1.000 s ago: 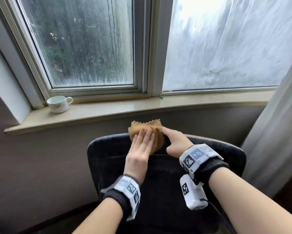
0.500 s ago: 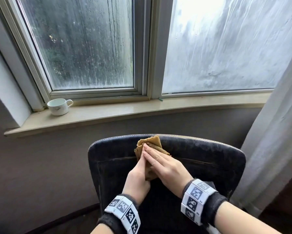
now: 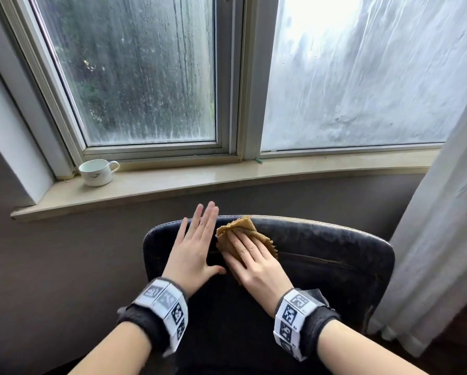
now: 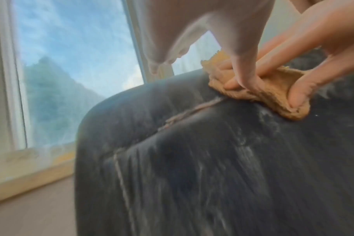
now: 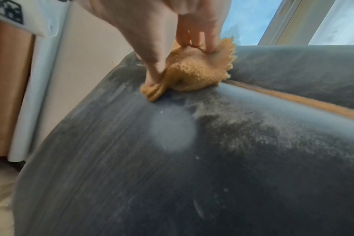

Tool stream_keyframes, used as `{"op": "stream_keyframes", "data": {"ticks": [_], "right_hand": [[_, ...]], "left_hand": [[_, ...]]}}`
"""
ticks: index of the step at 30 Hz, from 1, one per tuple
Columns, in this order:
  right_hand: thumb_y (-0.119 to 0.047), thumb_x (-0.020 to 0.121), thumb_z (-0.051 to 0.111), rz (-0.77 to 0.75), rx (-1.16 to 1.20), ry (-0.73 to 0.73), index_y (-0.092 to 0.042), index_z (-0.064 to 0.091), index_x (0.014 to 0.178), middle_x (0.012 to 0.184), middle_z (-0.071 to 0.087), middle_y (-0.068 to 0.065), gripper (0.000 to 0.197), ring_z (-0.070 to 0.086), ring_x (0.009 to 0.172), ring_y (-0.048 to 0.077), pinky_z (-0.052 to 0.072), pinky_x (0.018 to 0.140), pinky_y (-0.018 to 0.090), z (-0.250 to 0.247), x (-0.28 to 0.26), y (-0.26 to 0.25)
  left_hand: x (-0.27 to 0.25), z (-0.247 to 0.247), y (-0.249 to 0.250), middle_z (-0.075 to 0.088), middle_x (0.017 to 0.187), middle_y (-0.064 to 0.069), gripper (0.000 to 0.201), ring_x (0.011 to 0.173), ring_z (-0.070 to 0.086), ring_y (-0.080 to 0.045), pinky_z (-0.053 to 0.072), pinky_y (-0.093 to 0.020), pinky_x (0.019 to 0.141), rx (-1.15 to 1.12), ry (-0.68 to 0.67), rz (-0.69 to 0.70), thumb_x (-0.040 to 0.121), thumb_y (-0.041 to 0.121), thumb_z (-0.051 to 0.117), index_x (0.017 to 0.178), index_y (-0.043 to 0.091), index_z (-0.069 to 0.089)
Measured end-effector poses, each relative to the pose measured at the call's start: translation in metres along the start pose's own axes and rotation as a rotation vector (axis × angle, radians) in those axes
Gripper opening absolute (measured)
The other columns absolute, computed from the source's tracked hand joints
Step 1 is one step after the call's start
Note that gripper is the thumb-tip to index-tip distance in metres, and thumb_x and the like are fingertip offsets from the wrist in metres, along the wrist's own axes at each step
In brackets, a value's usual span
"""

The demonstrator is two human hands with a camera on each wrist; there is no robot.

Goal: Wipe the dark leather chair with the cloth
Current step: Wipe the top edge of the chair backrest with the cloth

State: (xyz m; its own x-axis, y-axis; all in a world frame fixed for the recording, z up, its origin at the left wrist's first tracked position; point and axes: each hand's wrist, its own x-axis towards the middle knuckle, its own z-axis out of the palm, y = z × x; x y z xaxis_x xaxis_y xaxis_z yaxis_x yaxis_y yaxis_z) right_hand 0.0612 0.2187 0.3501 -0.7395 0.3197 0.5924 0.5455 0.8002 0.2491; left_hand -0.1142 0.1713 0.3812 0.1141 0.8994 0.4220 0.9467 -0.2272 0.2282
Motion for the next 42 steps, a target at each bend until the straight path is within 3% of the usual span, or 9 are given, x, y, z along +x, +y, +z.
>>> {"op": "stream_keyframes", "data": {"ticks": [6, 11, 14, 20, 26, 29, 33, 39, 42], "right_hand": [[-0.003, 0.087, 0.053, -0.091, 0.032, 0.119, -0.001, 0.072, 0.092, 0.115, 0.067, 0.015, 0.020, 0.063, 0.110, 0.026, 0.054, 0.088, 0.036, -0.026, 0.004, 0.029], [-0.004, 0.083, 0.036, 0.090, 0.062, 0.103, -0.003, 0.065, 0.114, 0.125, 0.061, 0.017, 0.043, 0.057, 0.117, 0.032, 0.051, 0.092, 0.045, -0.034, 0.015, 0.052], [-0.004, 0.097, 0.030, 0.093, 0.093, 0.109, -0.003, 0.067, 0.111, 0.124, 0.062, 0.015, 0.039, 0.056, 0.119, 0.031, 0.049, 0.096, 0.045, -0.014, -0.007, 0.033], [-0.009, 0.102, 0.016, 0.021, 0.193, 0.111, -0.006, 0.072, 0.099, 0.110, 0.071, 0.008, 0.056, 0.066, 0.105, 0.021, 0.056, 0.084, 0.034, -0.027, -0.029, 0.012], [0.012, 0.078, 0.055, 0.202, 0.128, 0.130, -0.001, 0.067, 0.109, 0.122, 0.064, 0.015, 0.036, 0.058, 0.116, 0.030, 0.052, 0.092, 0.042, -0.034, -0.002, 0.043], [-0.006, 0.100, 0.028, 0.093, 0.129, 0.061, -0.005, 0.069, 0.108, 0.122, 0.065, 0.010, 0.042, 0.058, 0.117, 0.022, 0.053, 0.091, 0.036, -0.014, -0.043, 0.025], [-0.008, 0.102, 0.019, 0.064, 0.168, 0.023, -0.007, 0.073, 0.099, 0.113, 0.069, 0.008, 0.054, 0.063, 0.110, 0.021, 0.056, 0.082, 0.034, -0.023, -0.057, 0.017], [0.020, 0.067, 0.059, 0.306, 0.135, 0.122, -0.002, 0.066, 0.112, 0.125, 0.062, 0.015, 0.051, 0.056, 0.119, 0.030, 0.049, 0.097, 0.043, -0.041, -0.015, 0.062], [0.005, 0.094, 0.031, 0.228, 0.126, 0.083, -0.004, 0.063, 0.118, 0.129, 0.060, 0.010, 0.041, 0.053, 0.123, 0.024, 0.045, 0.102, 0.035, -0.028, -0.041, 0.043]], "left_hand": [[0.012, 0.019, 0.014, 0.025, 0.151, -0.010, 0.138, 0.139, 0.015, -0.025, 0.010, -0.046, 0.113, 0.221, -0.023, -0.090, 0.030, 0.053, 0.086, 0.143, 0.009, 0.020], [0.027, 0.031, 0.035, 0.038, 0.145, -0.012, 0.139, 0.137, 0.027, -0.027, 0.010, -0.045, 0.109, 0.237, 0.025, -0.075, 0.022, 0.051, 0.087, 0.141, 0.007, 0.029], [0.033, 0.038, 0.040, 0.056, 0.126, -0.007, 0.130, 0.123, 0.041, -0.024, 0.018, -0.043, 0.106, 0.211, 0.067, -0.134, 0.017, 0.039, 0.089, 0.134, 0.011, 0.040], [0.030, 0.041, 0.047, 0.054, 0.126, -0.008, 0.106, 0.124, 0.037, -0.024, 0.012, -0.041, 0.110, 0.223, 0.163, -0.183, 0.035, 0.002, 0.075, 0.134, 0.010, 0.041], [0.029, 0.039, 0.053, 0.055, 0.127, -0.008, 0.124, 0.123, 0.049, -0.028, 0.010, -0.040, 0.110, 0.208, 0.112, -0.224, 0.019, 0.027, 0.092, 0.133, 0.008, 0.045], [0.032, 0.039, 0.053, 0.056, 0.126, -0.009, 0.119, 0.123, 0.049, -0.028, 0.016, -0.042, 0.108, 0.225, 0.122, -0.225, 0.023, 0.022, 0.091, 0.132, 0.008, 0.046], [0.032, 0.042, 0.053, 0.054, 0.127, -0.009, 0.116, 0.125, 0.041, -0.025, 0.016, -0.043, 0.110, 0.234, 0.137, -0.234, 0.027, 0.015, 0.089, 0.134, 0.009, 0.043], [0.029, 0.040, 0.058, 0.050, 0.133, -0.008, 0.123, 0.130, 0.040, -0.026, 0.007, -0.041, 0.111, 0.218, 0.071, -0.286, 0.029, 0.024, 0.092, 0.138, 0.010, 0.039], [0.031, 0.040, 0.059, 0.049, 0.135, -0.008, 0.122, 0.131, 0.040, -0.025, 0.007, -0.040, 0.111, 0.257, 0.061, -0.323, 0.031, 0.025, 0.092, 0.139, 0.009, 0.038]]}}
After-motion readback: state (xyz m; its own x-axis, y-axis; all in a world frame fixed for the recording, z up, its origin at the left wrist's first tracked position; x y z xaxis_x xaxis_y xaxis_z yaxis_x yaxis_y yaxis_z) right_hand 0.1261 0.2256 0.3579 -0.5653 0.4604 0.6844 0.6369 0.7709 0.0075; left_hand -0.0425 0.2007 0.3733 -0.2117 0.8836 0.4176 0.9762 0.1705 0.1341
